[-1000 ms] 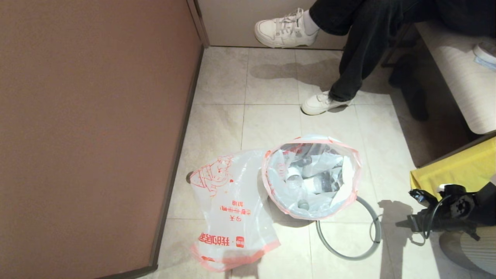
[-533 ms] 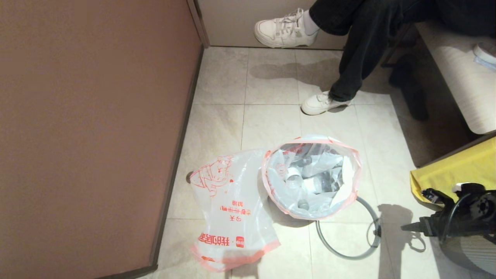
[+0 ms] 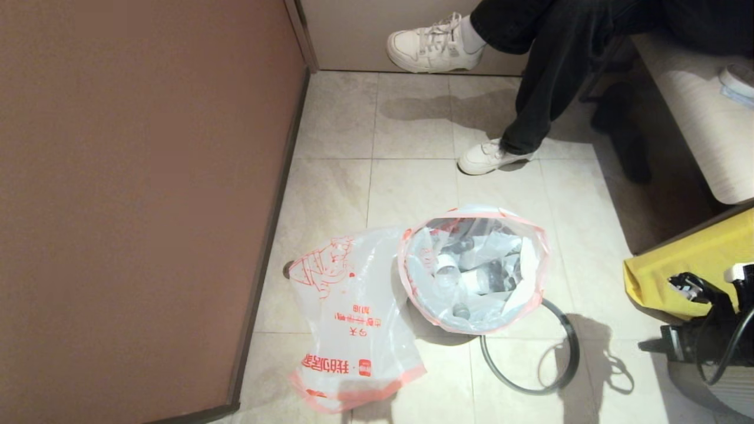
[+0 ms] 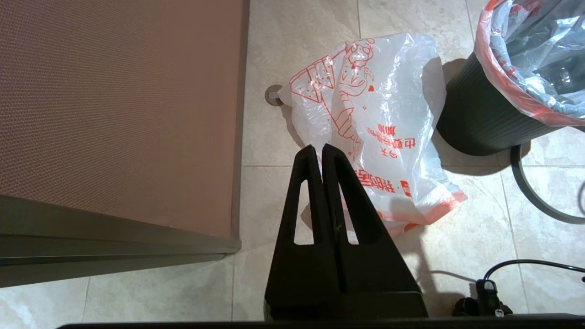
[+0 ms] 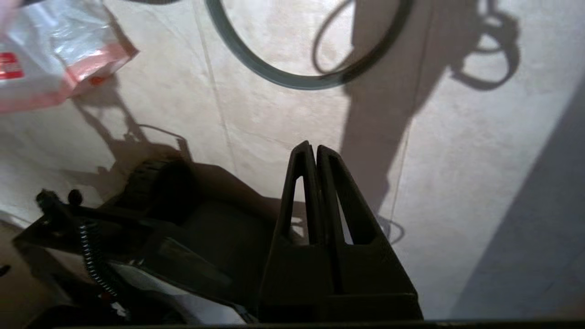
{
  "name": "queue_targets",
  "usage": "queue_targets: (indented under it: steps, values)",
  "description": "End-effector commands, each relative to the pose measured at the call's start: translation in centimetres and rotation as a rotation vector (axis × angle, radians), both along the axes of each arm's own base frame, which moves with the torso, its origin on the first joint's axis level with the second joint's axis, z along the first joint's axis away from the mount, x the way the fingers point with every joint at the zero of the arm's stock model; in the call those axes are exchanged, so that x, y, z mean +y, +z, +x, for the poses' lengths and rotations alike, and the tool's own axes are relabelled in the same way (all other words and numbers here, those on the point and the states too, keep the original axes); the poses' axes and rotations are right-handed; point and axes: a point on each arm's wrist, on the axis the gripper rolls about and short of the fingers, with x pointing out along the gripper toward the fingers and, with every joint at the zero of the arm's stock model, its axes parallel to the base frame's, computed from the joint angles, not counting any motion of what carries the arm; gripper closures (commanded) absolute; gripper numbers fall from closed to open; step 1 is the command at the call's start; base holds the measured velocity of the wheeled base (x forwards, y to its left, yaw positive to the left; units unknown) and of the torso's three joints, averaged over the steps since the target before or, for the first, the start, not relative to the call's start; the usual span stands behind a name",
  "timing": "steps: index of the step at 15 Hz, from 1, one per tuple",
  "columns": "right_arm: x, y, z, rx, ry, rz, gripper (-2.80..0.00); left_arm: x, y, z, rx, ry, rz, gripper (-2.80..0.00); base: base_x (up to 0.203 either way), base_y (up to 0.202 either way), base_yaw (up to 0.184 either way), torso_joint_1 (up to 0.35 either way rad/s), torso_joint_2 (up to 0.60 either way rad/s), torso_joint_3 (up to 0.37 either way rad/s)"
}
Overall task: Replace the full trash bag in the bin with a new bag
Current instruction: Place the trash bag on the floor
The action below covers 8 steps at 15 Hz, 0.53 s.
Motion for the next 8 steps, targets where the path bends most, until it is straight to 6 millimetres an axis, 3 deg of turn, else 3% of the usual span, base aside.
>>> queue_targets:
  steps: [1,5,8]
  values:
    - [2.8,3.9,-1.4,-0.097,0.043,-0.006,0.00,0.0,0.0,0.0,0.001,0.000,0.000,0.00,0.000,0.000,0.000,0.000,0.00,0.000]
    - [8.9,7.0,0.1,-0.154,0.141,0.029,0.00,0.0,0.0,0.0,0.001,0.000,0.000,0.00,0.000,0.000,0.000,0.000,0.00,0.000]
    - [10.8,10.0,2.2,-0.270,0.152,0.004,0.00,0.0,0.0,0.0,0.001,0.000,0.000,0.00,0.000,0.000,0.000,0.000,0.00,0.000]
